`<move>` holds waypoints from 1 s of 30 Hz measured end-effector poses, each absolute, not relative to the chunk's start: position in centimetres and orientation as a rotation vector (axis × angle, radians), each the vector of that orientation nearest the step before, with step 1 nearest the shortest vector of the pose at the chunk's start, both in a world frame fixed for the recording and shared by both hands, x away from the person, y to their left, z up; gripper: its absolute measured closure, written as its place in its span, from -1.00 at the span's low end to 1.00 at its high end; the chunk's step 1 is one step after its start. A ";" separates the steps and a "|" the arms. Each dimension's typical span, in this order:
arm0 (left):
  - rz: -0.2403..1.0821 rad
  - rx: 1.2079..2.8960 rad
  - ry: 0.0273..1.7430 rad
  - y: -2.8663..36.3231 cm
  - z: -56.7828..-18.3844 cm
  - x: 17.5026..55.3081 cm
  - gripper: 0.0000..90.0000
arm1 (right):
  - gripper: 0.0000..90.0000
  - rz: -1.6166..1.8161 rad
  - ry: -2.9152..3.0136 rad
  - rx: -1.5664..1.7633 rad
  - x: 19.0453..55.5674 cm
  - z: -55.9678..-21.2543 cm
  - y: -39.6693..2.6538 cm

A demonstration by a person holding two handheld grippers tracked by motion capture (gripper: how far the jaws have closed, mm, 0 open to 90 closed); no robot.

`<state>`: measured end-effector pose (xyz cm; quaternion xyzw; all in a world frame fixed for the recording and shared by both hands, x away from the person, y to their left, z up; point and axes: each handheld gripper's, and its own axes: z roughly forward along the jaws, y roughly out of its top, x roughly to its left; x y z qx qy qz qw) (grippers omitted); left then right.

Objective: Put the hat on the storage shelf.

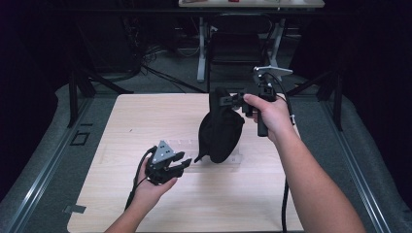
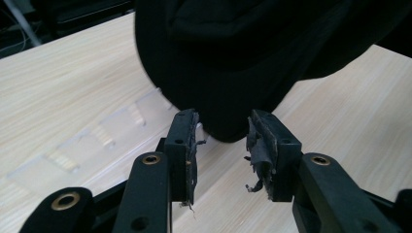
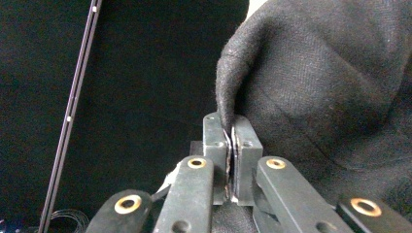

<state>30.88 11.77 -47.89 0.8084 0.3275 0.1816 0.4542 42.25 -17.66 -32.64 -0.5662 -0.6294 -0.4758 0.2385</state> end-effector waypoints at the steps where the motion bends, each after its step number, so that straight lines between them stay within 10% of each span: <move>1: 0.446 2.000 0.802 11.5 -47.8 30.9 0.41 | 0.94 -1.302 -1.725 -1.550 42.3 -32.6 -17.6; 30: 0.528 2.080 0.716 9.3 -48.1 30.3 0.86 | 0.83 -1.331 -1.707 -1.546 42.0 -32.6 -17.6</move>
